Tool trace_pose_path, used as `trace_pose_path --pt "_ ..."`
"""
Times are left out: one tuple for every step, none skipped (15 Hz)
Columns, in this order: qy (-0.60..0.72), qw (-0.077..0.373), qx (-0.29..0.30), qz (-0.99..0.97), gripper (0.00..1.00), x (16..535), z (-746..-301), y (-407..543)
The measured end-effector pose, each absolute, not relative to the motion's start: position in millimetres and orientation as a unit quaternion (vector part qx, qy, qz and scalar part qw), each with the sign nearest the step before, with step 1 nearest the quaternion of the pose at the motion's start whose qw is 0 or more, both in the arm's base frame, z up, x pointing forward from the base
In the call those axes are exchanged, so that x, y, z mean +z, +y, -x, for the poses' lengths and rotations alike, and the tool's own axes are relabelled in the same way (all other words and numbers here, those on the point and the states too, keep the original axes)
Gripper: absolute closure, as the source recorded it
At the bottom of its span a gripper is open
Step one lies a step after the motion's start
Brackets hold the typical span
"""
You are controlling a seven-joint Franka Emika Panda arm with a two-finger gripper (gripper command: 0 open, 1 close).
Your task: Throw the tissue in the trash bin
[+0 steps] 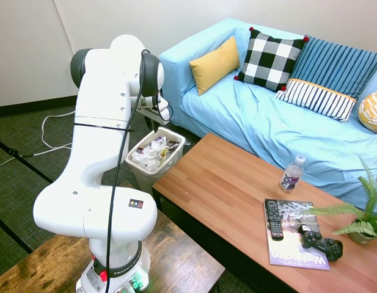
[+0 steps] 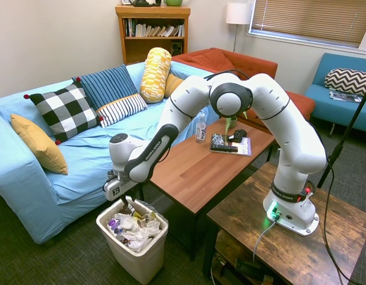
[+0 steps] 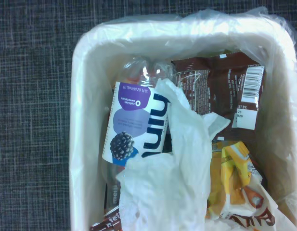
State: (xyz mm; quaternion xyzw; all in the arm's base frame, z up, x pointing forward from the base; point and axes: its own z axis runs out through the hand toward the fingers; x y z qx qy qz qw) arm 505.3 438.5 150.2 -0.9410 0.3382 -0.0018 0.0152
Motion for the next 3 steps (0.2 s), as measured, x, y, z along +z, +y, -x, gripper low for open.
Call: trace_pose_path --pt "0.338 0.012 0.0 0.941 0.0 151.0 -505.8 438.6" --pt "0.338 0.01 0.0 0.941 0.0 151.8 -506.3 438.7" --pt "0.339 0.009 0.001 0.941 0.0 152.6 -506.6 438.4"
